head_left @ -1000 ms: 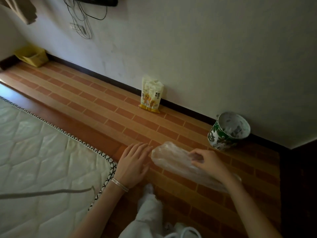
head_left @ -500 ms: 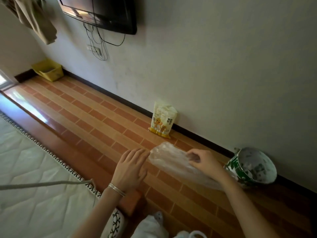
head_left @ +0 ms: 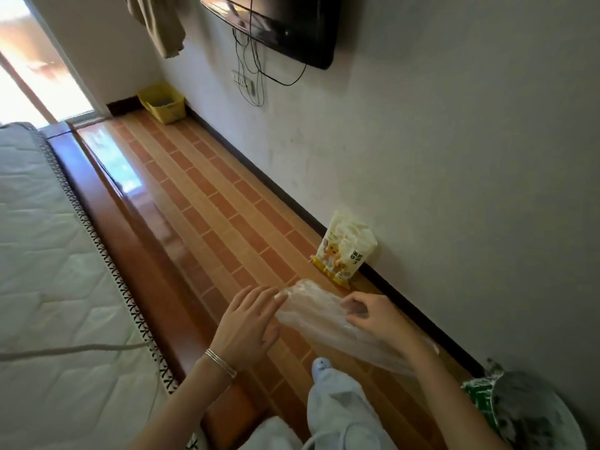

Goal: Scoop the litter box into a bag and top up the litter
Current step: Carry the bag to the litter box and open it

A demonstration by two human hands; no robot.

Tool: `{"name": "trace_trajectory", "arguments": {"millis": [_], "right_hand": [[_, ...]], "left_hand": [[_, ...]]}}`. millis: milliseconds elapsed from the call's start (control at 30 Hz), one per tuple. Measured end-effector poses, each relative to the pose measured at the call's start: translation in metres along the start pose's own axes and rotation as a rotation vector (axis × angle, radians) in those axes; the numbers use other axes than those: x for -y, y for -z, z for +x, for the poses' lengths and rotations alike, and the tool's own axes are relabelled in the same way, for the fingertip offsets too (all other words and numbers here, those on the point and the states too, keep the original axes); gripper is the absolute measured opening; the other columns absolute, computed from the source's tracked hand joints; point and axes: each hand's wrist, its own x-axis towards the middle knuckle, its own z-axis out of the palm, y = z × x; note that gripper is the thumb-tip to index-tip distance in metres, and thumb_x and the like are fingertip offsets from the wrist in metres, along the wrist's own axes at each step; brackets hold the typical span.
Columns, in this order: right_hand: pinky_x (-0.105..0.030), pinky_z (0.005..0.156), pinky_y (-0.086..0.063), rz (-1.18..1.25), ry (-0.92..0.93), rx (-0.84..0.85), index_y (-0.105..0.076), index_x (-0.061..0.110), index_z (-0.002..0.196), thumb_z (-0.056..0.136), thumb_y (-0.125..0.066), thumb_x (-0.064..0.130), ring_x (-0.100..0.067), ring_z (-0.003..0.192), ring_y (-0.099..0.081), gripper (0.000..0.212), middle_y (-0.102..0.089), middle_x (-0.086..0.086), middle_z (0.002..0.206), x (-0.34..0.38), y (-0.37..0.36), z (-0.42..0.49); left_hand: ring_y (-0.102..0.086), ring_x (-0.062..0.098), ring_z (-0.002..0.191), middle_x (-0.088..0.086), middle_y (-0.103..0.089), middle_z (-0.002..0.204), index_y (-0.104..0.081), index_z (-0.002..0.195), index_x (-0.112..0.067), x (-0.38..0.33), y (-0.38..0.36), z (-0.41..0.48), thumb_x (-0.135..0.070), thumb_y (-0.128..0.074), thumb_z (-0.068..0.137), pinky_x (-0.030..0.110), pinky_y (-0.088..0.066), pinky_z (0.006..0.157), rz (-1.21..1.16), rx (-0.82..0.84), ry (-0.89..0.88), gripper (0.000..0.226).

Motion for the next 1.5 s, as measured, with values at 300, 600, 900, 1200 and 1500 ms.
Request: {"name": "trace_trajectory", "arguments": {"millis": [300,600,900,1200,1500], "right_hand": [[-0.004,0.072,-0.043,-0.071,0.207,0.136,-0.057,0.039,0.092,0.081,-0.069,0.018,0.013,0.086,-0.056,0.027,-0.06,0.022,0.09,0.011,0.085,0.134],[-0.013,0.077,-0.048,-0.166,0.343,0.293,-0.06,0.033,0.097,0.082,-0.067,0.02,0.005,0.09,-0.059,0.021,-0.064,0.015,0.094,0.036,0.09,0.228],[-0.011,0.075,-0.047,-0.19,0.398,0.316,-0.062,0.03,0.098,0.082,-0.066,0.02,0.006,0.086,-0.058,0.019,-0.063,0.016,0.091,0.104,0.078,0.342],[-0.015,0.081,-0.05,-0.114,0.421,0.247,-0.064,0.028,0.1,0.083,-0.067,0.019,0.004,0.089,-0.06,0.019,-0.065,0.016,0.092,0.23,0.066,0.47],[-0.019,0.082,-0.052,-0.096,0.425,0.29,-0.065,0.023,0.1,0.081,-0.068,0.015,0.0,0.089,-0.061,0.02,-0.066,0.01,0.093,0.301,0.045,0.576]], "left_hand": [[-0.05,0.018,0.121,-0.001,-0.055,0.13,-0.05,0.131,-0.021,0.01,0.008,0.092,-0.04,-0.047,0.083,0.038,-0.033,0.108,0.023,-0.071,0.264,0.052],[-0.055,0.019,0.117,0.0,-0.06,0.125,-0.056,0.126,-0.02,0.047,0.008,0.119,-0.043,-0.04,0.084,0.038,-0.032,0.106,0.039,-0.089,0.474,0.05],[-0.056,0.02,0.116,0.0,-0.061,0.123,-0.058,0.124,-0.019,0.159,0.019,0.172,-0.04,-0.041,0.084,0.035,-0.027,0.104,0.038,-0.1,0.507,0.049],[-0.054,0.02,0.119,0.001,-0.059,0.126,-0.057,0.126,-0.018,0.329,0.083,0.213,-0.042,-0.041,0.084,0.041,-0.039,0.105,0.096,-0.121,0.512,0.051],[-0.054,0.018,0.119,-0.001,-0.058,0.128,-0.054,0.129,-0.02,0.439,0.089,0.257,-0.041,-0.042,0.082,0.038,-0.032,0.107,0.077,-0.097,0.507,0.052]]}}
